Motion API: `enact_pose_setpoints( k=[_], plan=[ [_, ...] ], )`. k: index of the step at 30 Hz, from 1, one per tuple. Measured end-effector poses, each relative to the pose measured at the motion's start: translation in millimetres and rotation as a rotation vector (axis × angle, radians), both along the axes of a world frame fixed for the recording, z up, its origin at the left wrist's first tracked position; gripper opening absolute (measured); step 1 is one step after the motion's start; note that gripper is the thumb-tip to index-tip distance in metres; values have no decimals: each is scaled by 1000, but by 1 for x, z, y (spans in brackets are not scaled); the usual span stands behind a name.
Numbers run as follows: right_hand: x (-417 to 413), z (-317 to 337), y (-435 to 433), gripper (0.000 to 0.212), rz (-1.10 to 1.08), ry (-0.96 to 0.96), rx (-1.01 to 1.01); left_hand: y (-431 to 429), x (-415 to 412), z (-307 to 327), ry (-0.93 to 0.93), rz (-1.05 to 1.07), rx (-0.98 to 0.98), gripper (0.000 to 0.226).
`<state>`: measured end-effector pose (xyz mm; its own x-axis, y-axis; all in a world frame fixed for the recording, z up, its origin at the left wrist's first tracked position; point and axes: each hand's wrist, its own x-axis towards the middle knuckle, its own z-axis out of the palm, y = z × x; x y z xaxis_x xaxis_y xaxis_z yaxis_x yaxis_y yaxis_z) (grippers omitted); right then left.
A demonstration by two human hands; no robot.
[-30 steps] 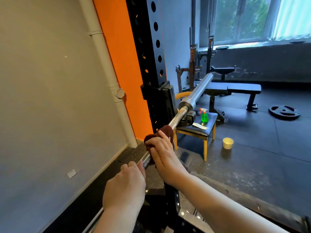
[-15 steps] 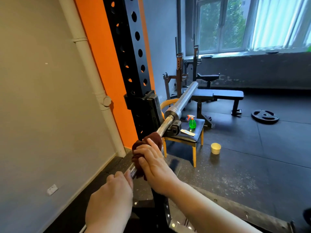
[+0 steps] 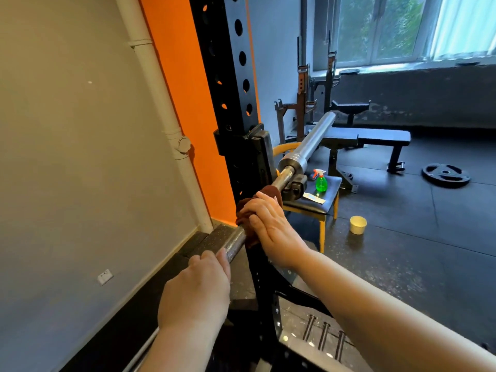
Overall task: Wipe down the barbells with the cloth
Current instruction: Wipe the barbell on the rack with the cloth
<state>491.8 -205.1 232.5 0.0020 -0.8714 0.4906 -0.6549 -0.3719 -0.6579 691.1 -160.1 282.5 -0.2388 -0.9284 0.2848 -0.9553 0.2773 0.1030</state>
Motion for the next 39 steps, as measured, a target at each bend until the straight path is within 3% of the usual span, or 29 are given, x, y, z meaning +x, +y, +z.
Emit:
enact_pose_setpoints(
  k=[5,9,13,19,22,25,31,34,37,39],
  plan=[
    [-42,12,-35,29,-88,-96,-33,3,0,1,-15,6,-13,52],
    [-23,8,-34,20,-104,-169,14,4,0,3,-60,11,-25,51],
    [-33,10,-30,25,-23,3,58,4,-2,2,-76,23,-41,52],
    [19,25,-16,24,-185,-250,56,4,-2,1,-92,18,-16,54],
    [43,8,16,22,-16,-101,10,4,-3,2,-82,6,8,51],
    [15,10,12,35,54,76,15,5,-2,6,-62,-3,28,51],
    [50,18,15,23,-119,-162,112,9,2,9,-52,-31,45,46],
    [72,15,40,30,-10,-12,69,18,13,8,7,-133,82,29],
    [46,20,44,37,75,168,82,33,37,10,15,-189,70,31],
    [44,22,42,36,45,191,81,47,55,9,0,-172,36,31]
  ],
)
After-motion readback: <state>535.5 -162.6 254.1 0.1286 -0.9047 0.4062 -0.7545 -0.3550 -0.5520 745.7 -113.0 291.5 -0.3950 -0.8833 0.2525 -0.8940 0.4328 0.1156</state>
